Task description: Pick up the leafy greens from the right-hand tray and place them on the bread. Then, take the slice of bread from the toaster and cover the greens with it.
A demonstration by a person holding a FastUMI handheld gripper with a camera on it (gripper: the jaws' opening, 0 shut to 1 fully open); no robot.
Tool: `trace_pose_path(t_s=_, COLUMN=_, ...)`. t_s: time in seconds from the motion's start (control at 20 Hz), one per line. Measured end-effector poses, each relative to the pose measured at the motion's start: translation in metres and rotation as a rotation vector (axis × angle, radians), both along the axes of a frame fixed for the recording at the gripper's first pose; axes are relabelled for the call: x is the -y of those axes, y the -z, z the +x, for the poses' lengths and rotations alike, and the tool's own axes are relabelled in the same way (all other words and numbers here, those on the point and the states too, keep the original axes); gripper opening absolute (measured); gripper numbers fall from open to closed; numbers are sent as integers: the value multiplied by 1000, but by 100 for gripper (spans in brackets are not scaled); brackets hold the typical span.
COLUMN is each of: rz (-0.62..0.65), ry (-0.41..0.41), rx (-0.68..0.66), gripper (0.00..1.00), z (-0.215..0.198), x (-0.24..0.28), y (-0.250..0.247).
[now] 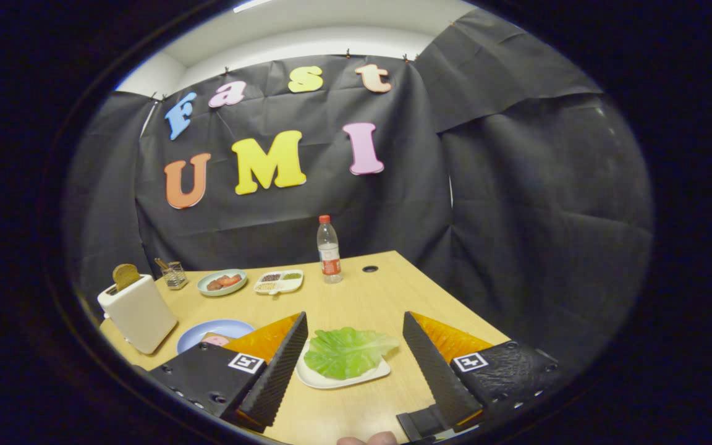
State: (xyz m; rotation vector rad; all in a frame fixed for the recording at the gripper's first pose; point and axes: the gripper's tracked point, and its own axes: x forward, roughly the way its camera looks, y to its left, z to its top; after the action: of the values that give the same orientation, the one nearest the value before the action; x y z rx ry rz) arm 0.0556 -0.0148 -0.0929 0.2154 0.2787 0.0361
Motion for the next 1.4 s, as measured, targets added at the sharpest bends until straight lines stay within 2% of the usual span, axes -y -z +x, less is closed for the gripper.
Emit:
trace_pose_path(t_s=0.3, rz=170, ry=-8, rx=-149, gripper=96, z=29, x=2, y=50)
trace_pose_path(t_s=0.4, rz=263, ry=-1, rx=-203, gripper=96, z=38, x=0, y=66)
trace_pose_path(t_s=0.6, rz=327, ry=43, rx=-273, gripper=96, z=55, x=6, y=97)
trace_pose_path(t_s=0.95, rz=442, ry=74, rx=-333, gripper=96, z=80, x=2, y=120)
trace_pose_path(t_s=1.3, rz=539, ry=96, rx=-327, gripper=96, z=109, x=1, y=126)
trace_pose_path(t_s=1.4, rz=531, ry=104, rx=-345, gripper=82, z=110, x=4, y=130)
